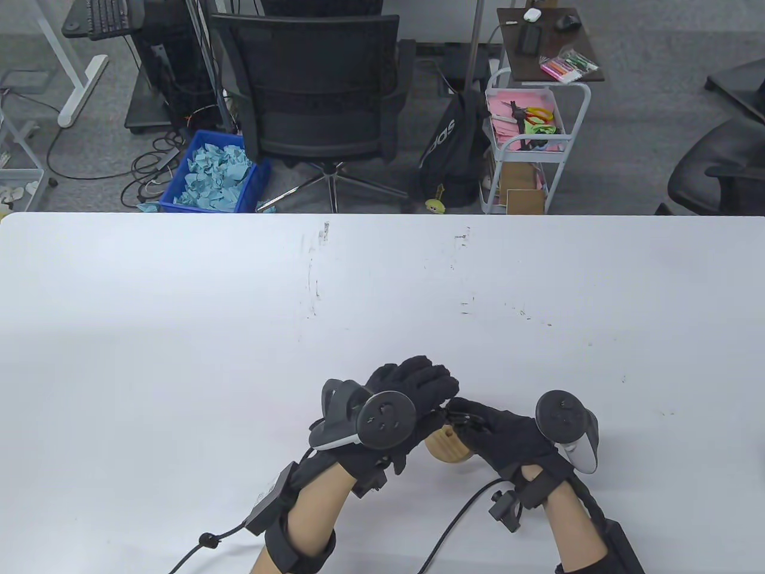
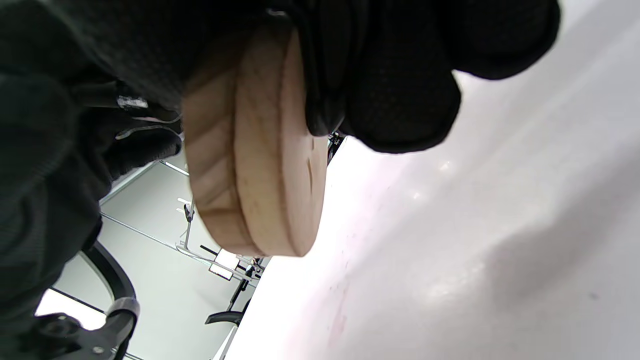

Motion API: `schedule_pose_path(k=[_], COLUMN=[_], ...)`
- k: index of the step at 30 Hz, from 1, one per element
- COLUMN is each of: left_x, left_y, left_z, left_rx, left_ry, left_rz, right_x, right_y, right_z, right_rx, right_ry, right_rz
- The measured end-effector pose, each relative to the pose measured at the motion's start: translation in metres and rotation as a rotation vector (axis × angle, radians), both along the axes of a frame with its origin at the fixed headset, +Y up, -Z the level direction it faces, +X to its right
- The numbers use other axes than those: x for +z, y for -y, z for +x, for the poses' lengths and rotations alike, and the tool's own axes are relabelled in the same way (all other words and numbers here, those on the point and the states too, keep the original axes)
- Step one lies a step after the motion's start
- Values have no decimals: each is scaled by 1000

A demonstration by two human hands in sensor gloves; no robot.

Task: Unscrew the clamp open

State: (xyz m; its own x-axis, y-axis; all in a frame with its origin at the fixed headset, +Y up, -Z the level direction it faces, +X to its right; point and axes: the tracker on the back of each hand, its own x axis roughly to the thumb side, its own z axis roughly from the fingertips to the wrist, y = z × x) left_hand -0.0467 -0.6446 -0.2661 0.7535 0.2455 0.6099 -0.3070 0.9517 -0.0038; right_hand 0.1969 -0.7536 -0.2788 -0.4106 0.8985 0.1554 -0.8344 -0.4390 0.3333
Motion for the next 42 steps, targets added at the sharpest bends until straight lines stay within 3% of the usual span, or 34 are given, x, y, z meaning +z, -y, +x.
schedule_pose_path(k=[8, 22, 27, 33, 42], left_x=[-5, -11, -11, -6, -3], left_y=[-2, -2, 2, 4, 3], left_z=[-9, -20, -15, -4, -1], left_rx=[34, 51, 64, 43, 62], left_ry=[-71, -90, 5, 47, -49], left_rz=[15, -38, -132, -148, 2], right_x=[-1, -1, -1, 0, 2], right_y=[0, -1, 0, 0, -1], right_z=[1, 9, 9, 2, -4], right_rx=[8, -40, -31, 18, 40], right_ry=[11, 47, 45, 13, -16], right_rz=[3, 9, 14, 25, 35])
